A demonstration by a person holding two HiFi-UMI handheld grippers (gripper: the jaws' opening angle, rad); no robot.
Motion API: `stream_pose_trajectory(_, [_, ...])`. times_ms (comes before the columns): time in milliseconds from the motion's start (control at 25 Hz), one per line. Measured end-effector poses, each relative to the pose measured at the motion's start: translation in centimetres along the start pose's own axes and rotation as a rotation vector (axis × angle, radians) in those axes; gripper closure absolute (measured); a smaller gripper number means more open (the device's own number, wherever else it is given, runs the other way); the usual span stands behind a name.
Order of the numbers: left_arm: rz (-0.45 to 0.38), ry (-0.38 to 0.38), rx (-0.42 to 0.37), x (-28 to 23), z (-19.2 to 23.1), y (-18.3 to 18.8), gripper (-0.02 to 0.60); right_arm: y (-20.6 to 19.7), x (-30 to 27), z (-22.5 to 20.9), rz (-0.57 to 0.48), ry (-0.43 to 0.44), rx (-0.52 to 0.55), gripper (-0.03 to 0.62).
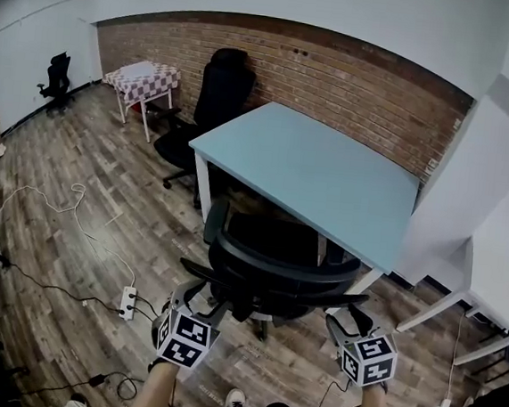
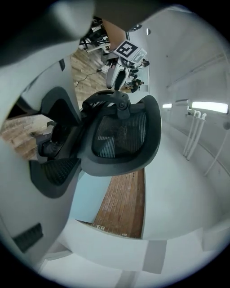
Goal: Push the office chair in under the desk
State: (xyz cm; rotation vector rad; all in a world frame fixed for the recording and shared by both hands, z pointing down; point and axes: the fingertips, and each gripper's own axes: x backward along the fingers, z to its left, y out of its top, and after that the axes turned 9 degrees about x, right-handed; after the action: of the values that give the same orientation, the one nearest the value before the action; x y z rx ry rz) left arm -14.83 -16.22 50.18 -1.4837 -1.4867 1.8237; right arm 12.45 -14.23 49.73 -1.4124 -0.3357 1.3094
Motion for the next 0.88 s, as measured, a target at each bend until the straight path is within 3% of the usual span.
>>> stream_pose_trajectory(360, [0.082, 0.061, 0.031, -3.2, 2.6, -1.8, 0.311, -1.6, -1.9, -2.9, 0.000, -0.058, -0.059, 0.347])
stream_pose_trajectory(680, [0.070, 0.041, 0.031, -4.6, 3.8, -1.3, 0.282, -1.2, -4.3, -3.0, 0.007, 0.102, -0.056, 0.347])
stream_pose_trajectory(880, [0.082, 0.017, 0.001, -4.7, 4.1, -1.4, 0.284, -1.1, -4.5, -2.9, -0.033, 0.121, -0.073, 0.346])
